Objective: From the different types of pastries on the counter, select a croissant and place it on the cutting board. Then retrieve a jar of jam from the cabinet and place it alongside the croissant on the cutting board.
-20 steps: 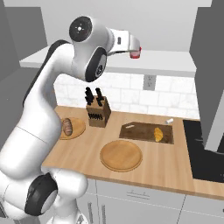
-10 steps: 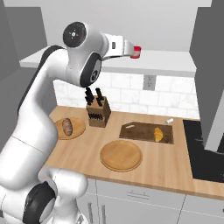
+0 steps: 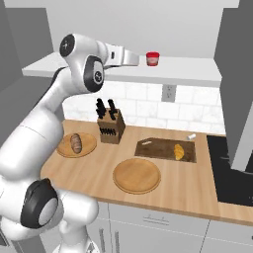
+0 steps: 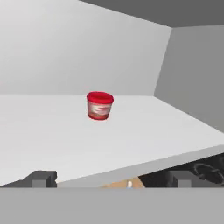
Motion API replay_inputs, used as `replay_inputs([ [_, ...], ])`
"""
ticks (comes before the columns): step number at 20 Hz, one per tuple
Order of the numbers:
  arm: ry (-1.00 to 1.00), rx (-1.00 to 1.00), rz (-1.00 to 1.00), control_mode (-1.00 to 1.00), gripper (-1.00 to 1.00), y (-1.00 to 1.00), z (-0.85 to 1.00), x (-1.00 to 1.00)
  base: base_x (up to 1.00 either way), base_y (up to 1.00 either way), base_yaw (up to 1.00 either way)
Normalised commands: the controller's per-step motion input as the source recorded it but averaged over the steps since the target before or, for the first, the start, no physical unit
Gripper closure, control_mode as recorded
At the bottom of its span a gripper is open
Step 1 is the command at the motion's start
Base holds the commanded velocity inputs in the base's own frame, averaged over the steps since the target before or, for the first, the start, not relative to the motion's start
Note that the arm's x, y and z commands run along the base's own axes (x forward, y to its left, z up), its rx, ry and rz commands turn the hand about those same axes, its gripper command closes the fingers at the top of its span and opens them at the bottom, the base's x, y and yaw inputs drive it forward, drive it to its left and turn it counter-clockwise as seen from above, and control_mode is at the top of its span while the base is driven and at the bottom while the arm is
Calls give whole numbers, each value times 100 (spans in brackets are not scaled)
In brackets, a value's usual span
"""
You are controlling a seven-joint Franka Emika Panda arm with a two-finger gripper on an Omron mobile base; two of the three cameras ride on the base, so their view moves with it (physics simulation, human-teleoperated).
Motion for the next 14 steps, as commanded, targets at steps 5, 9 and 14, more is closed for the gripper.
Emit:
replay_inputs([
  [5,29,0,-24,-100,-100,9,8,100,0,0,0],
  [9,25,0,-16,-100,-100,-4,34,87,0,0,0],
  [14,-11,12,5,-100,-100,-47,-38,-5,0,0,0],
])
